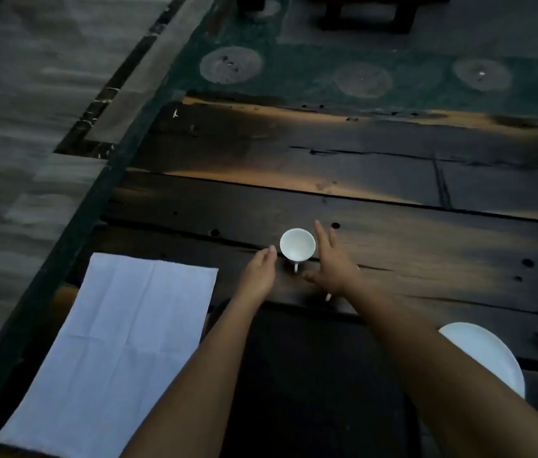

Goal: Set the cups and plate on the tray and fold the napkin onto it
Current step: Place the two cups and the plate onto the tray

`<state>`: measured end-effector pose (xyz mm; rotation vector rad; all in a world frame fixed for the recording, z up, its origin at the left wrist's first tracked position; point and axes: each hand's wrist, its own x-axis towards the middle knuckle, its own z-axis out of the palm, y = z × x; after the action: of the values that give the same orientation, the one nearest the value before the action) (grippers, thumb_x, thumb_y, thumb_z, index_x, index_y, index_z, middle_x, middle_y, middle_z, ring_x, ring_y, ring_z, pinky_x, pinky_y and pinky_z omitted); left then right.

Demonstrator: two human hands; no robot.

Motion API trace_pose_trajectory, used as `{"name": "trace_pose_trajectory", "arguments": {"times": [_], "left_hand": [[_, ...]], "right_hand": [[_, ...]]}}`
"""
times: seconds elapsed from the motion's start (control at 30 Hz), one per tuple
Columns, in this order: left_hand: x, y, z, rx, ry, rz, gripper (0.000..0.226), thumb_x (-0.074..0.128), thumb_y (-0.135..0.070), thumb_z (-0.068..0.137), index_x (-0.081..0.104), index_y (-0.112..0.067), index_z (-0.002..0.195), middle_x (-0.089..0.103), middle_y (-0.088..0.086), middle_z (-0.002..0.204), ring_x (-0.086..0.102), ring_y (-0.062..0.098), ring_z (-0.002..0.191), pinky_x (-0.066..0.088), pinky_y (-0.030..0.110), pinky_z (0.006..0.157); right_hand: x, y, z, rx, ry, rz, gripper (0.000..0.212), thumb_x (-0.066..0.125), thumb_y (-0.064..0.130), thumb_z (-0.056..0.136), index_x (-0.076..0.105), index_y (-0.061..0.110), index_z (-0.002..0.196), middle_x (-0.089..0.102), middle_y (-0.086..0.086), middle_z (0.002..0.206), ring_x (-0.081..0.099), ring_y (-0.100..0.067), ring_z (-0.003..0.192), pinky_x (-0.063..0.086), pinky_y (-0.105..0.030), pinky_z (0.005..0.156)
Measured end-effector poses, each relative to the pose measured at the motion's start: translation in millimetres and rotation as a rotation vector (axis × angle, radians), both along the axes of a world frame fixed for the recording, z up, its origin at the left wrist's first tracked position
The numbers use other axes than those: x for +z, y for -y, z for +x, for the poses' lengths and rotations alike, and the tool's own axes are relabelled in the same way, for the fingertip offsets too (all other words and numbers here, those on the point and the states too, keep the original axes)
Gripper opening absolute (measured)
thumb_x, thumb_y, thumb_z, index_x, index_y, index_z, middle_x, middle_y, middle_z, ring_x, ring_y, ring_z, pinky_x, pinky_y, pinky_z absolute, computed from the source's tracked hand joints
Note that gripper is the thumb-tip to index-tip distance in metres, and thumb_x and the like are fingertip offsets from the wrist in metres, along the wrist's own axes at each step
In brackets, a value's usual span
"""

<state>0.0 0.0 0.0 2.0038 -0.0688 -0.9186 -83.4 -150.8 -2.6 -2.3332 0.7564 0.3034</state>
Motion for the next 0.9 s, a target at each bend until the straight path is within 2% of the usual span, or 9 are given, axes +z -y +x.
{"name": "trace_pose_trajectory", "arguments": {"times": [0.2, 0.37, 0.43, 0.53, 0.6, 0.63, 0.73, 0.8, 0.9], "left_hand": [[-23, 24, 6, 0.084, -0.149, -0.096, 0.051, 0.037, -0.051, 0.103, 0.043, -0.027, 0.148, 0.05, 0.0, 0.149, 0.053, 0.025, 0.129, 0.04, 0.049, 0.113], [-40, 40, 15, 0.134, -0.27, -0.105, 0.057, 0.035, -0.054, 0.103, 0.03, -0.031, 0.155, 0.042, -0.003, 0.155, 0.052, 0.026, 0.132, 0.046, 0.046, 0.106], [-43, 42, 17, 0.152, -0.307, -0.12, 0.054, 0.034, -0.054, 0.103, 0.032, -0.033, 0.154, 0.046, -0.005, 0.15, 0.058, 0.022, 0.121, 0.048, 0.043, 0.101], [-43, 44, 17, 0.204, -0.355, -0.16, 0.05, 0.033, -0.053, 0.104, 0.036, -0.034, 0.15, 0.055, -0.009, 0.131, 0.066, 0.009, 0.089, 0.052, 0.035, 0.085], [-45, 45, 18, 0.224, -0.384, -0.176, 0.048, 0.033, -0.053, 0.104, 0.038, -0.034, 0.149, 0.056, -0.014, 0.12, 0.067, 0.007, 0.084, 0.051, 0.027, 0.07], [-46, 45, 17, 0.234, -0.4, -0.186, 0.048, 0.033, -0.053, 0.104, 0.038, -0.034, 0.148, 0.056, -0.016, 0.119, 0.068, 0.008, 0.085, 0.05, 0.026, 0.067], [-51, 45, 18, 0.263, -0.432, -0.21, 0.048, 0.034, -0.054, 0.104, 0.041, -0.034, 0.147, 0.059, -0.013, 0.125, 0.068, 0.014, 0.098, 0.052, 0.031, 0.08], [-55, 44, 18, 0.277, -0.445, -0.211, 0.049, 0.034, -0.055, 0.103, 0.042, -0.034, 0.147, 0.061, -0.015, 0.118, 0.068, 0.017, 0.104, 0.051, 0.035, 0.091], [-58, 41, 19, 0.301, -0.477, -0.229, 0.048, 0.032, -0.058, 0.103, 0.047, -0.035, 0.142, 0.063, -0.025, 0.102, 0.067, 0.019, 0.108, 0.051, 0.037, 0.097]], "right_hand": [[-30, 5, 27, -0.043, -0.028, 0.068, 0.122, 0.081, 0.019, 0.079, -0.01, 0.023, 0.16, 0.0, -0.023, 0.165, 0.03, -0.041, 0.145, 0.032, -0.043, 0.114], [-48, 7, 42, -0.075, -0.037, 0.089, 0.118, 0.075, 0.018, 0.08, -0.012, 0.024, 0.159, 0.019, -0.017, 0.16, 0.046, -0.038, 0.133, 0.041, -0.042, 0.106], [-54, 7, 46, -0.109, -0.057, 0.108, 0.118, 0.074, 0.018, 0.08, -0.013, 0.024, 0.159, 0.034, -0.016, 0.153, 0.047, -0.036, 0.13, 0.042, -0.042, 0.103], [-61, 8, 51, -0.166, -0.088, 0.138, 0.121, 0.078, 0.019, 0.077, -0.011, 0.019, 0.159, 0.044, -0.016, 0.148, 0.048, -0.035, 0.131, 0.042, -0.04, 0.101], [-63, 10, 54, -0.228, -0.101, 0.178, 0.124, 0.082, 0.021, 0.072, -0.006, 0.017, 0.16, 0.047, -0.013, 0.147, 0.049, -0.034, 0.13, 0.043, -0.04, 0.099], [-64, 10, 54, -0.253, -0.097, 0.188, 0.121, 0.082, 0.022, 0.069, 0.001, 0.016, 0.159, 0.05, -0.012, 0.143, 0.052, -0.033, 0.127, 0.044, -0.039, 0.097], [-66, 10, 57, -0.308, -0.047, 0.193, 0.09, 0.081, 0.024, 0.066, 0.033, 0.018, 0.142, 0.061, -0.008, 0.126, 0.058, -0.028, 0.11, 0.049, -0.038, 0.087], [-68, 9, 58, -0.338, -0.022, 0.226, 0.082, 0.079, 0.023, 0.068, 0.036, 0.021, 0.137, 0.062, -0.006, 0.118, 0.06, -0.028, 0.106, 0.05, -0.04, 0.086], [-70, 5, 56, -0.356, -0.01, 0.282, 0.084, 0.077, 0.022, 0.069, 0.031, 0.026, 0.14, 0.061, -0.005, 0.114, 0.06, -0.028, 0.102, 0.051, -0.042, 0.086]]}}
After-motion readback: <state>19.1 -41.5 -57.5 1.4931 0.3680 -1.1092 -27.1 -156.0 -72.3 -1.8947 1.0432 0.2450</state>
